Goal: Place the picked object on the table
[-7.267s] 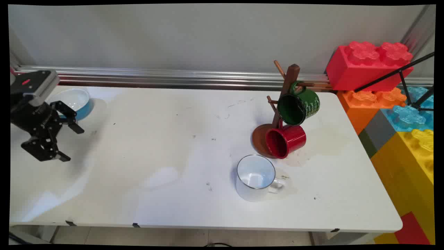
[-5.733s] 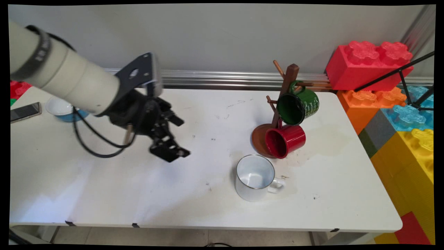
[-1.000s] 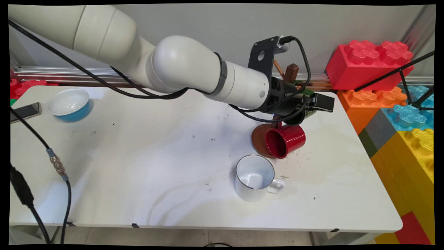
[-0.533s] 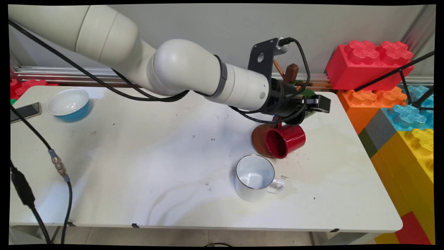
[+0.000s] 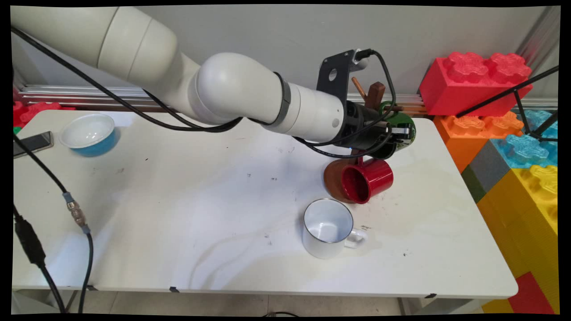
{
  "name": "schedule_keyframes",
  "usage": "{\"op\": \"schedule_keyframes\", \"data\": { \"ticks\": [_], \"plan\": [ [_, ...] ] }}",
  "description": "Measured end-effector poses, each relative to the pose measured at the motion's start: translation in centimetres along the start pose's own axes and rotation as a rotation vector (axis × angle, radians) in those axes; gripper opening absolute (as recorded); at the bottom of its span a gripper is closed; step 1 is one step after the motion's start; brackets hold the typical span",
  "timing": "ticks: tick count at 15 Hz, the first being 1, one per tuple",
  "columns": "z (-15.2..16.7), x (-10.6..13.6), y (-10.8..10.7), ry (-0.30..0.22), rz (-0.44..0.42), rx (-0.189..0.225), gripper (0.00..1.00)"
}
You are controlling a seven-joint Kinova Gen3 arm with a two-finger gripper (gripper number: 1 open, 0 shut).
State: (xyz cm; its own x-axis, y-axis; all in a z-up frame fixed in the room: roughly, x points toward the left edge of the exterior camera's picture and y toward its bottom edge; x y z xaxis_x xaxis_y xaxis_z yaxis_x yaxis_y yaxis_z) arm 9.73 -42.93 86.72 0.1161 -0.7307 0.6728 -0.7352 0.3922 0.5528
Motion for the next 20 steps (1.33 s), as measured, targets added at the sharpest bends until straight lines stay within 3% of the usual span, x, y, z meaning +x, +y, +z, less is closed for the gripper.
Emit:
{"op": "schedule_keyframes", "data": {
  "ticks": [10,20],
  "plan": [
    [-0.2,0.0,-0.3,0.002,-0.012,0.007,0.0],
    [-0.5,0.1,0.9,0.005,-0.025,-0.02,0.0]
  ]
}}
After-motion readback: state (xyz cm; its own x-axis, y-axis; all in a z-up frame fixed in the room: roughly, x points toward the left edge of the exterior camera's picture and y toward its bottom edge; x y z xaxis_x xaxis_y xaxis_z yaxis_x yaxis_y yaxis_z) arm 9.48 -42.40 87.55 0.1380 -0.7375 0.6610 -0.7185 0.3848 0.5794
